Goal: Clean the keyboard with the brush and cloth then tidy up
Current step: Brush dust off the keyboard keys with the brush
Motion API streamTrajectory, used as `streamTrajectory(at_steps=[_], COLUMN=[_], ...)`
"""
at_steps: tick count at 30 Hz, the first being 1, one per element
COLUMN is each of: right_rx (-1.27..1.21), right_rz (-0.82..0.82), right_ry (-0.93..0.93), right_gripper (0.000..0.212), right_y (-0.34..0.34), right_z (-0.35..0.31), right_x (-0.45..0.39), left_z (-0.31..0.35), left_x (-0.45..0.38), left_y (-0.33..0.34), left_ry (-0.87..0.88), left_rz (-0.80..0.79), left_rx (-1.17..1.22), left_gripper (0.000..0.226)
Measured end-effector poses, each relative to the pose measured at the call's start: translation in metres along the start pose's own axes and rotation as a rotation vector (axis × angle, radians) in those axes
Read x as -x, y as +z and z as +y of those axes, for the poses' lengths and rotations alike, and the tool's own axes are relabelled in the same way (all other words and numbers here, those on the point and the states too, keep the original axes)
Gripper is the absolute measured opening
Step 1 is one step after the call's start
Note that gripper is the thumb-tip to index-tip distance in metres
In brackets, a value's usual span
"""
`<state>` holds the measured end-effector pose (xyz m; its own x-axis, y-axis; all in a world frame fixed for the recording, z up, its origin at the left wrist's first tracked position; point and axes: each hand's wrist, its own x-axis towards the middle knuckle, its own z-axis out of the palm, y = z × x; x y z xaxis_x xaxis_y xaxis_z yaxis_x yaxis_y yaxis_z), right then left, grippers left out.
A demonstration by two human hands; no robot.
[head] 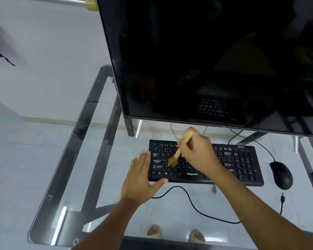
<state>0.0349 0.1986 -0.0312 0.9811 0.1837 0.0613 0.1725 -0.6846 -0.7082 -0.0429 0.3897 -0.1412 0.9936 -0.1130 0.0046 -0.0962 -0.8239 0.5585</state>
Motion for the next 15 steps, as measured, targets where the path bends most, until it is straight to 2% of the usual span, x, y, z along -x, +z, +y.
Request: streamTrajectory(at_steps=[1, 4, 5, 8, 10, 12, 13, 15], right_rx=[0.057, 0.013, -0.026, 0.067, 0.076, -0.065, -0.118, -0.119], right_rz=[-0.039, 0.135, 0.148, -0.046, 0.067, 0.237, 0.225, 0.022], right_ry=[-0.007, -0.004, 0.013, -0.012, 0.016, 0.034, 0.02, 0.003], right_gripper=[0.018, 0.017, 0.017, 0.018, 0.019, 0.018, 0.017, 0.018], right_y=[0.0, -0.003, -0.001, 0.012, 0.018, 0.025, 0.034, 0.054], right_z=[0.001, 0.005, 0.004, -0.004, 0.001, -0.005, -0.014, -0.029], right_x=[0.001, 0.009, 0.012, 0.027, 0.032, 0.037, 0.039, 0.045], left_z=[0.0, 0.002, 0.003, 0.01, 0.013, 0.012, 0.01, 0.005], left_x=[0.001, 0.003, 0.003, 0.002, 0.004, 0.003, 0.001, 0.001], left_y=[0.0, -0.002, -0.003, -0.011, -0.014, -0.013, -0.012, -0.008], left_ry=[-0.007, -0.016, -0.015, -0.016, -0.014, -0.033, -0.043, -0.025], left_rz=[-0.007, -0.008, 0.006, 0.049, 0.037, 0.019, 0.009, -0.023], left_rx=[0.006, 0.021, 0.032, 0.07, 0.075, 0.075, 0.069, 0.04], left_gripper=[0.101, 0.101, 0.101, 0.102, 0.104, 0.105, 0.105, 0.103])
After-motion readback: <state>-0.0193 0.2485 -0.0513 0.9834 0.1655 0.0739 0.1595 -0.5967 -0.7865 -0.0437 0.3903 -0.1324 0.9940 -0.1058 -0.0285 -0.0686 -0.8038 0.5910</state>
